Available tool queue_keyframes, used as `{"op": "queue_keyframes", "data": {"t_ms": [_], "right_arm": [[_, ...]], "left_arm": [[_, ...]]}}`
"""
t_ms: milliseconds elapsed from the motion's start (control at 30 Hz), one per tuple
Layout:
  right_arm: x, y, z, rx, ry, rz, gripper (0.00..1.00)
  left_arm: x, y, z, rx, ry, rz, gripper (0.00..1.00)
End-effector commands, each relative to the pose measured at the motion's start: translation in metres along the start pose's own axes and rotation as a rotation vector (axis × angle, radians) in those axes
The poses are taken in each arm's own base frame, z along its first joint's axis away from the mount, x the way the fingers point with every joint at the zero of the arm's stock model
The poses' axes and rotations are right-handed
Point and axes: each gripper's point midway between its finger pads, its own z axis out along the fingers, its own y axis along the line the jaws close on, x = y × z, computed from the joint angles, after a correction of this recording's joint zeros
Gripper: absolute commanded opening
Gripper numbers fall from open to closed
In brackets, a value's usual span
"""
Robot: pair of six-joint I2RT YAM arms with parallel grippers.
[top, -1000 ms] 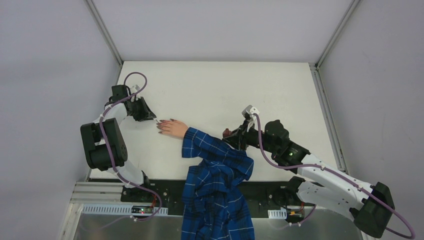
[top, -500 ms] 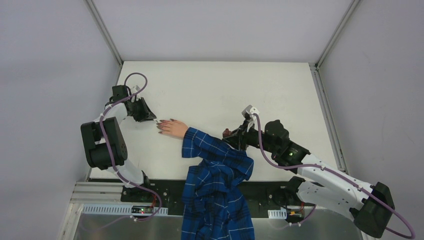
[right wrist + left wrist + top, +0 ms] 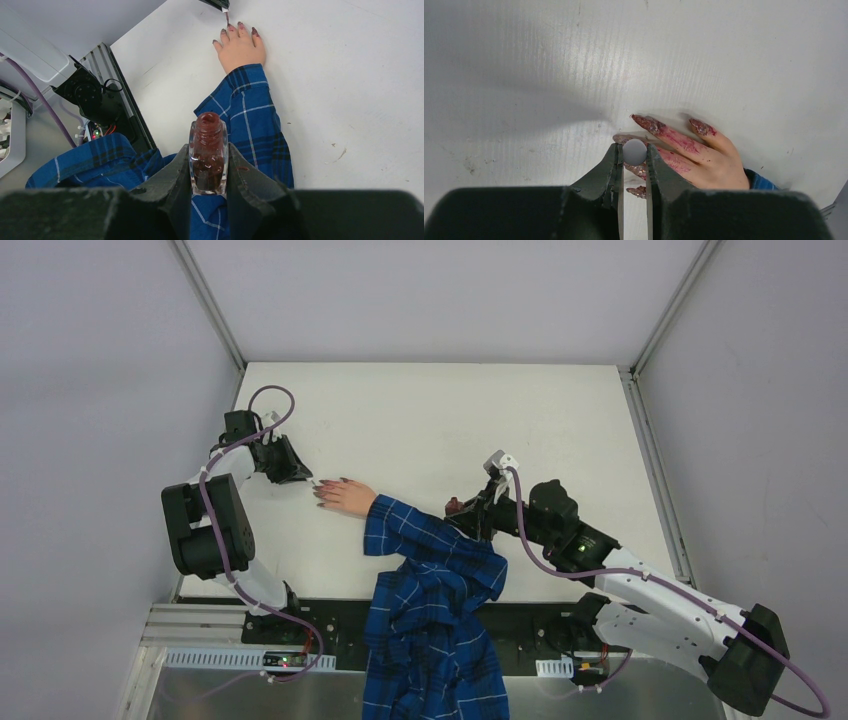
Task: Paint the nails
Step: Paint the nail polish on the nail.
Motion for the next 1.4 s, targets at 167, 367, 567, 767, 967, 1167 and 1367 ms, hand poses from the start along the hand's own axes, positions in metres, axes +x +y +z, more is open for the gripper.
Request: {"op": "queue_keyframes", "data": {"t_ms": [167,367,567,767,967,1167,1367], "right_arm": [[-0.017,0.007,0.001,-0.033,-0.063,-0.014,0.00],[-0.016,0.007,0.001,-0.033,-0.060,-0.014,0.00],[-0.016,0.007,0.001,-0.035,-0.061,-0.014,0.00],[-0.016,0.007,0.001,-0.034,-0.060,-0.016,0.00],[-0.016,0.007,0.001,-0.036,-0.061,-0.016,0.00],[-0.015,0.007,0.001,-0.034,-0.059,-0.015,0.00],[-0.014,0.006,0.001,-0.033,-0.057,-0.014,0.00]], "left_arm": [[-0.011,0.000,0.001,-0.015,-0.017,0.006,0.00],[-0.010,0.002,0.002,-0.027,-0.016,0.000,0.00],[-0.008,0.004,0.005,-0.032,-0.006,-0.010,0.00],[-0.008,0.006,0.005,-0.043,-0.007,-0.014,0.00],[-0.008,0.009,0.006,-0.057,-0.006,-0.026,0.00],[-0.007,0.010,0.007,-0.061,-0.004,-0.038,0.00],[-0.008,0.011,0.007,-0.070,-0.007,-0.044,0.00]]}}
